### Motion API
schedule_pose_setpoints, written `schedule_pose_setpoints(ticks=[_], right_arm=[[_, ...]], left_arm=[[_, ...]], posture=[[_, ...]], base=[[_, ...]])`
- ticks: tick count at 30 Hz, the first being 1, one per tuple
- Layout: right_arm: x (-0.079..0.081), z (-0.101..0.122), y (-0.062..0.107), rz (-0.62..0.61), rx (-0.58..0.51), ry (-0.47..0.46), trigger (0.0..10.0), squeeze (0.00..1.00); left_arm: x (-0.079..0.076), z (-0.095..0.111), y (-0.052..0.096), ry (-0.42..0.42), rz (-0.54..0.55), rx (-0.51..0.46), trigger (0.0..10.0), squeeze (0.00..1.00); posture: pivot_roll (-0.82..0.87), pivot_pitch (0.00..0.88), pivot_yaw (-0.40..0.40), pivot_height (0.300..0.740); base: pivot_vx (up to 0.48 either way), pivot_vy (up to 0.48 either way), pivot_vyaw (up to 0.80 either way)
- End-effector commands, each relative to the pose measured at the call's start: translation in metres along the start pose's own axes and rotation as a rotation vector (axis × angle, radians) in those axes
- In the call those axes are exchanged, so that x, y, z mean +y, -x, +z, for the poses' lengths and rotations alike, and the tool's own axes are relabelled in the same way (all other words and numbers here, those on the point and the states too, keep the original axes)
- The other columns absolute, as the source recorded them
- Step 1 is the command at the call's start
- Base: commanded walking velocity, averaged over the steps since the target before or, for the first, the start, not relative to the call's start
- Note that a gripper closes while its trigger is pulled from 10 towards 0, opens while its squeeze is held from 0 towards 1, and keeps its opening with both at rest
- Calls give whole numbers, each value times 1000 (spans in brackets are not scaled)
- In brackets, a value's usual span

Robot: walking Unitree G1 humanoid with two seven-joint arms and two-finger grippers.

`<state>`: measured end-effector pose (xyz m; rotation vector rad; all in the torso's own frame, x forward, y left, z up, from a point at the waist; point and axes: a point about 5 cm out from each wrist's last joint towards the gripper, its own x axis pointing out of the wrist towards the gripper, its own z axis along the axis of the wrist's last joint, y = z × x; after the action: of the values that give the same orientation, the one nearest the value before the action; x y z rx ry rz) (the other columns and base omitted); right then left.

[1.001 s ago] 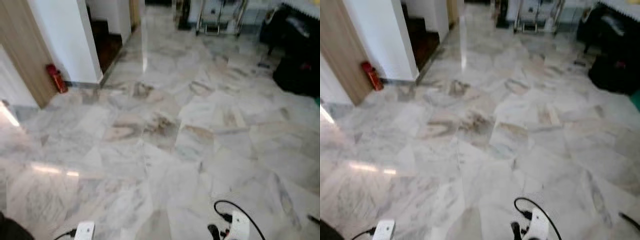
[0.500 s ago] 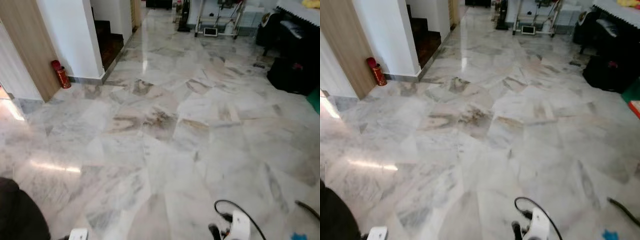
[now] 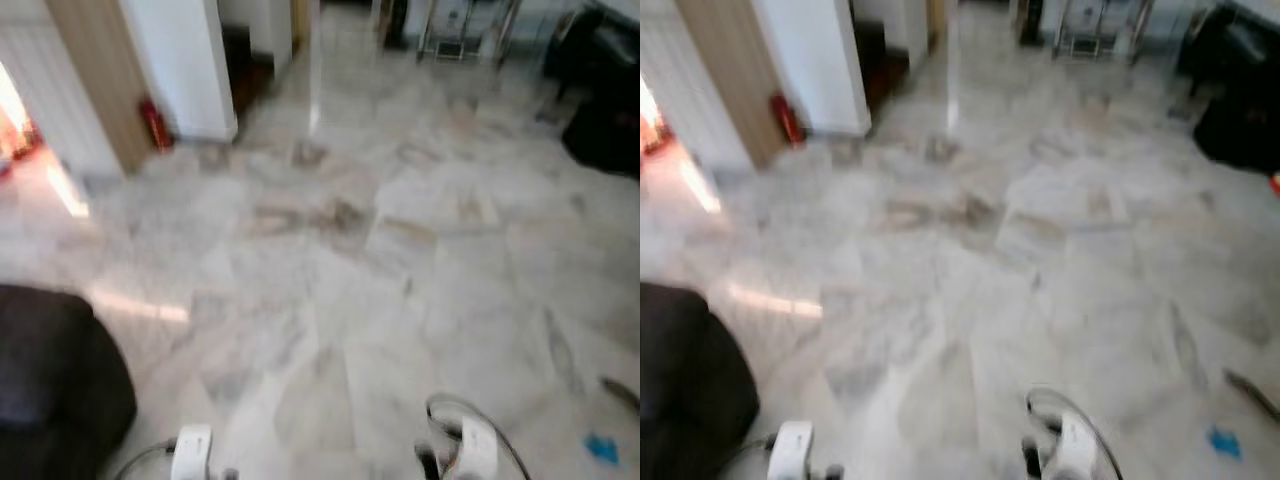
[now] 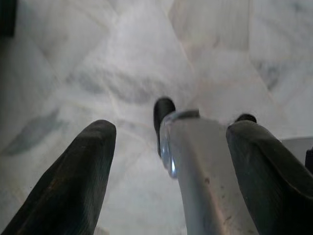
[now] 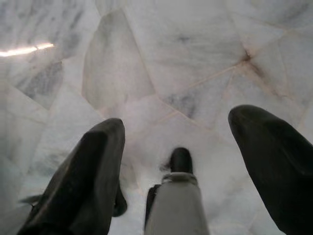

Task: Move the pillow to the sofa from floor

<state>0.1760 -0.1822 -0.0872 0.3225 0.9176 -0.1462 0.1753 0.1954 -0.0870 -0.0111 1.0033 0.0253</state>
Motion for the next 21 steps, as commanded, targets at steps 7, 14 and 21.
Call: schedule_pose_setpoints(ticks=[7,14,21], right_arm=[[-5,-1,1,-19,5,-2,10000,0],[-6,-2,1,-20,7,-2,10000,0],[-6,-3,2,-21,8,-3,10000,0]], left_arm=[[11,-18,5,-12,20,33,10000,0],[46,-27,14,-6,56,44,10000,0],[64,-33,20,-6,73,52,10000,0]], posture=[[-17,0,-37,740],[-16,0,-36,740],[-15,0,-36,740]], base=[[-316,0,0],[-316,0,0],[-315,0,0]])
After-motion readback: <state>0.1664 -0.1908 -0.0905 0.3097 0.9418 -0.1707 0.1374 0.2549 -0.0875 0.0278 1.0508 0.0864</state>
